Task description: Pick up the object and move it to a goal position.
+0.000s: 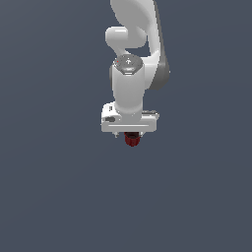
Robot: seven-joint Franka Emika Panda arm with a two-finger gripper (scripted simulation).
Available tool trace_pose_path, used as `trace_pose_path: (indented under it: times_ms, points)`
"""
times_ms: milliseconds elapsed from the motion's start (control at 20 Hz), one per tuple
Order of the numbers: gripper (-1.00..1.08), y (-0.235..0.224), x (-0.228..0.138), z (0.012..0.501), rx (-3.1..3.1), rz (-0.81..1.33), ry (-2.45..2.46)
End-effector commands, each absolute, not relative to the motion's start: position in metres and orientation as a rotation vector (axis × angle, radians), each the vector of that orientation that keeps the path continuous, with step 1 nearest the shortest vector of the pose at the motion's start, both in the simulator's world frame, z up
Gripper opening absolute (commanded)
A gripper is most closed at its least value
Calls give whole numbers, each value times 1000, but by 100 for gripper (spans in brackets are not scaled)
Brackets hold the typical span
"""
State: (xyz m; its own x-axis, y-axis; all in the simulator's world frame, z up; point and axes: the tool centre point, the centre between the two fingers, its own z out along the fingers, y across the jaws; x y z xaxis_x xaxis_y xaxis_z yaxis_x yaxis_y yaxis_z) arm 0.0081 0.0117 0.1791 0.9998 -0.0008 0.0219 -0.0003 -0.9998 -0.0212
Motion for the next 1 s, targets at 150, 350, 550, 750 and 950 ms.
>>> trace_pose_path:
  times_ms: [150, 350, 550, 750, 950]
  points:
    - [68, 11, 7, 179, -3121, -38, 9]
    - [68, 10, 4, 177, -3126, -56, 43]
    - [68, 9, -1, 174, -3133, -88, 103]
    - [68, 6, -9, 170, -3140, -131, 185]
    - [68, 4, -18, 165, -3145, -183, 284]
